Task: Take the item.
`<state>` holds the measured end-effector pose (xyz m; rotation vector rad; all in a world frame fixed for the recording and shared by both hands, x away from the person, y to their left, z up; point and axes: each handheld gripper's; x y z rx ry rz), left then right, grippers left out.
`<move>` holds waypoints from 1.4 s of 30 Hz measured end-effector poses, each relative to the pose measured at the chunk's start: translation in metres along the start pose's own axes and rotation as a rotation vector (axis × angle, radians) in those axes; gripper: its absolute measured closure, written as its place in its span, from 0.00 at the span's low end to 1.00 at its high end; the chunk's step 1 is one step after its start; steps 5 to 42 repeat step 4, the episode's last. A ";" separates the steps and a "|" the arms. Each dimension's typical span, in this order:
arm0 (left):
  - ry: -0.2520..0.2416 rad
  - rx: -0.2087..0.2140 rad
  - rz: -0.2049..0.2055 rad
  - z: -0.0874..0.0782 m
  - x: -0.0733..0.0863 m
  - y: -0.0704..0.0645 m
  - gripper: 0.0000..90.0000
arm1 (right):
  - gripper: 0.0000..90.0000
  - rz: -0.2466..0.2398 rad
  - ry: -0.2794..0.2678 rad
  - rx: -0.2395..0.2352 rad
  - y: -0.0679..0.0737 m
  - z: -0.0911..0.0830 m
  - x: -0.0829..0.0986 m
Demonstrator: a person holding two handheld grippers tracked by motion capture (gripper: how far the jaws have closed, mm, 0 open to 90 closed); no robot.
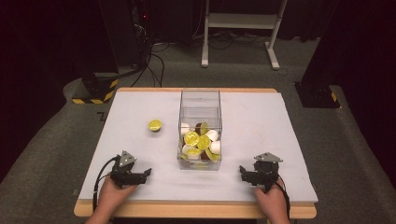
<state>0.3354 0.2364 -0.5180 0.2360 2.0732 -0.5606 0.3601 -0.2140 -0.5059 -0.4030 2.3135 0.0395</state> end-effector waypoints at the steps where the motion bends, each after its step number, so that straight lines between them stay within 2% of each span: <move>1: 0.002 0.001 0.000 0.000 0.000 0.000 0.18 | 0.10 0.002 0.001 0.000 0.000 0.000 0.000; 42: -0.004 0.000 -0.005 0.000 0.000 0.000 0.18 | 0.10 0.000 0.001 0.000 0.000 0.000 0.000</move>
Point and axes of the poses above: each handheld gripper's, and its own axes: z roughly forward along the jaws, x roughly out of its underside, y roughly to its left, and after that the axes turned 7 degrees about x, right-handed
